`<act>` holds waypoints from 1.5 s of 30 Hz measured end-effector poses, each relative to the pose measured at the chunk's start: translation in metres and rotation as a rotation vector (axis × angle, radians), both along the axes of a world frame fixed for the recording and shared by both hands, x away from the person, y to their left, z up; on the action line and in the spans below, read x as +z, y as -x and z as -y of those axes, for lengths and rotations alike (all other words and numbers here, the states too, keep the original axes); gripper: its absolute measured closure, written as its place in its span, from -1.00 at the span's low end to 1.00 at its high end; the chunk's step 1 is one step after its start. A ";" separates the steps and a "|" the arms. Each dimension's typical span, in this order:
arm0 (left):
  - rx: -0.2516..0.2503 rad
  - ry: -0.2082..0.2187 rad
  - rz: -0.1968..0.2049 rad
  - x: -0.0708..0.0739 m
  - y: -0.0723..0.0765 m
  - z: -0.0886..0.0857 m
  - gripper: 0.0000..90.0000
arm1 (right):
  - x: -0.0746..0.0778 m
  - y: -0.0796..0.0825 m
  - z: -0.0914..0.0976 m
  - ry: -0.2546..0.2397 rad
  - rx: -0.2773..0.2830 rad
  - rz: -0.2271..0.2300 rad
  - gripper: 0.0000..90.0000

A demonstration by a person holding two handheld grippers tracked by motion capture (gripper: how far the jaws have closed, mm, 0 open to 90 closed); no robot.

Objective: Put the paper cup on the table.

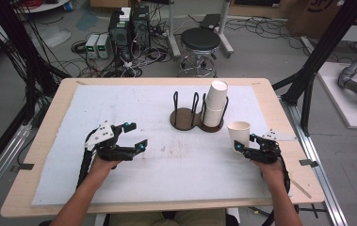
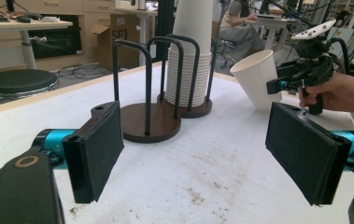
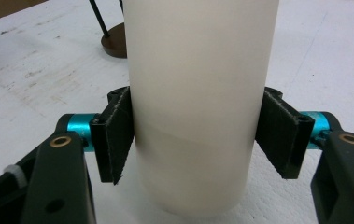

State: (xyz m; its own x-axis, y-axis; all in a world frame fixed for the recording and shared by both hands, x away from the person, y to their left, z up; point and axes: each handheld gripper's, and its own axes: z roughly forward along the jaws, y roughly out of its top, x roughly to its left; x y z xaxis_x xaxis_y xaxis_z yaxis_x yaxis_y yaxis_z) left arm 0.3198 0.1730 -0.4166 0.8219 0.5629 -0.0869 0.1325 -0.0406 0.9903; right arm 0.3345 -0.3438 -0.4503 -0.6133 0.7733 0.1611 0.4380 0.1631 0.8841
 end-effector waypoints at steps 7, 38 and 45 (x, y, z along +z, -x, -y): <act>0.008 0.003 0.001 0.000 0.000 -0.002 -0.58 | 0.001 0.000 -0.005 0.072 0.014 -0.023 -0.24; 0.071 0.004 -0.041 0.002 -0.006 -0.015 -0.62 | 0.011 0.029 0.020 0.112 0.059 -0.033 -0.58; 0.081 0.011 -0.049 0.002 -0.007 -0.019 -0.62 | 0.020 0.048 0.027 0.097 0.029 0.003 -0.57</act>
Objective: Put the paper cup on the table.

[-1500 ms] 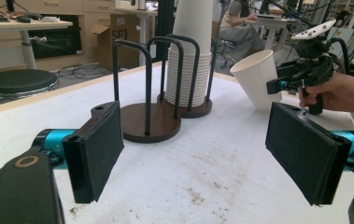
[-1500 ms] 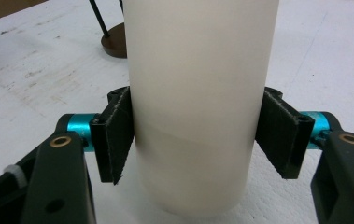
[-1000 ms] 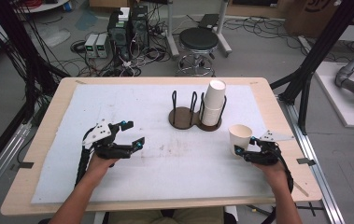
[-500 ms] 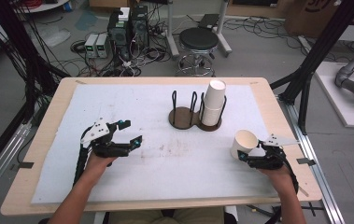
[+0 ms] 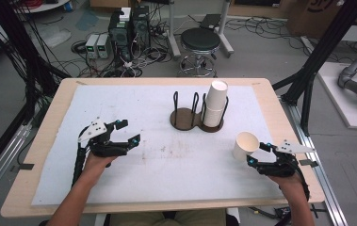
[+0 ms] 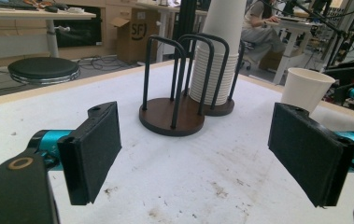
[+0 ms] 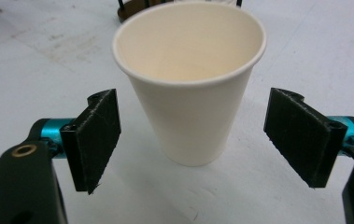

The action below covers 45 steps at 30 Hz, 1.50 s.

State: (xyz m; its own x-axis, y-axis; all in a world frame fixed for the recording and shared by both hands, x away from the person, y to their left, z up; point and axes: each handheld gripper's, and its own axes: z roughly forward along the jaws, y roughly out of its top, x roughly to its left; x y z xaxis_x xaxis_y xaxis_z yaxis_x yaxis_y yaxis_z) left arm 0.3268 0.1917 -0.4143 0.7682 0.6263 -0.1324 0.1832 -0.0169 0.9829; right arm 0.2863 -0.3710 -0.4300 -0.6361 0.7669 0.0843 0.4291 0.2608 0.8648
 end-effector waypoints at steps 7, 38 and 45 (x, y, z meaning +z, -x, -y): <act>-0.004 0.007 0.008 0.001 0.001 0.000 -0.62 | 0.021 0.011 0.001 -0.064 -0.007 0.059 -0.57; 0.003 0.002 0.060 0.007 0.019 -0.009 -0.62 | 0.057 0.008 -0.049 -0.061 0.073 0.159 -0.57; 0.013 0.013 0.066 0.009 0.022 -0.012 -0.62 | 0.059 0.006 -0.056 -0.074 0.085 0.164 -0.57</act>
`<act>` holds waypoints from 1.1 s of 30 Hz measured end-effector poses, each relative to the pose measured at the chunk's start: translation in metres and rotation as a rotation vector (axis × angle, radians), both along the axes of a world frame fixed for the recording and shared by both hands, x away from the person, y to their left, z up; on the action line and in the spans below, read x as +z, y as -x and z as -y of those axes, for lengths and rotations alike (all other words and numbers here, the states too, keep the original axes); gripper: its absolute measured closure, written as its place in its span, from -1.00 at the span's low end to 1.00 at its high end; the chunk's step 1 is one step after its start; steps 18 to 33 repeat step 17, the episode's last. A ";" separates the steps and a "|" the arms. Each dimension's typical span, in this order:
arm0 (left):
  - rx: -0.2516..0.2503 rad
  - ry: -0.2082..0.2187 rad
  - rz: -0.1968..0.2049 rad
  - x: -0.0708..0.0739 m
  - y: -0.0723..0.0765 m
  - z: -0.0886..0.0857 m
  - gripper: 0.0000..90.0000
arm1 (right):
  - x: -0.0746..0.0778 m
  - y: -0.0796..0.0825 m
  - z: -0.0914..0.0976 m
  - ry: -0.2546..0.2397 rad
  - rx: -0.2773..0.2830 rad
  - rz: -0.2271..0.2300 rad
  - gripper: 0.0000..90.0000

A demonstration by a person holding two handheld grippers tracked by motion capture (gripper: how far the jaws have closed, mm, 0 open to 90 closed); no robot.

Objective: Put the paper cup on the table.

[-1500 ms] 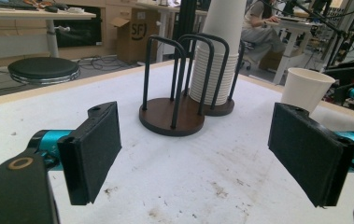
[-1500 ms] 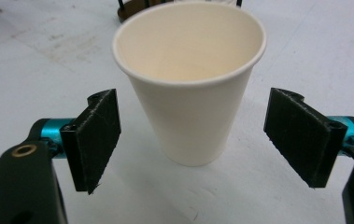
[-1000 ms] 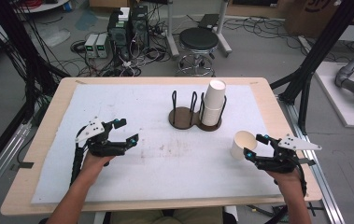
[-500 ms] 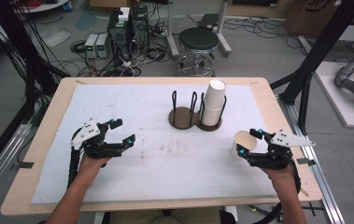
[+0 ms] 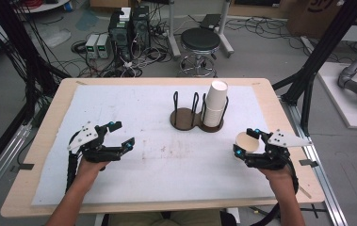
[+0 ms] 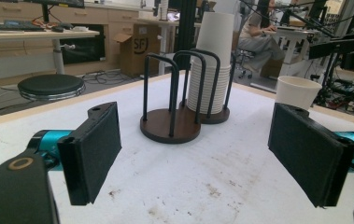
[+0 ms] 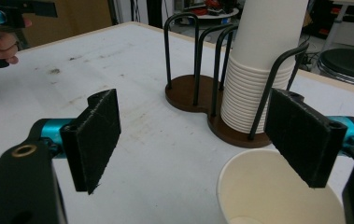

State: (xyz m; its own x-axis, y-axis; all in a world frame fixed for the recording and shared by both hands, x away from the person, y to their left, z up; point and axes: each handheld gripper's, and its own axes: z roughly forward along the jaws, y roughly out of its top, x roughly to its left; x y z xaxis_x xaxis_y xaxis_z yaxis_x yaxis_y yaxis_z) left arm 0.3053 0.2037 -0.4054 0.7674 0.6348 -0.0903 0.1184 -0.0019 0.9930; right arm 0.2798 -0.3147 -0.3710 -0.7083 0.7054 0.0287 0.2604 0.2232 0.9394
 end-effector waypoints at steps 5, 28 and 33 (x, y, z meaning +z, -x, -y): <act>0.003 0.003 -0.004 0.000 0.000 -0.001 -0.62 | -0.002 -0.001 0.001 0.001 -0.004 -0.002 -0.57; 0.010 0.001 -0.009 -0.002 -0.002 0.001 -0.62 | -0.003 -0.003 0.003 -0.005 -0.005 -0.003 -0.57; 0.010 0.001 -0.009 -0.002 -0.002 0.001 -0.62 | -0.003 -0.003 0.003 -0.005 -0.005 -0.003 -0.57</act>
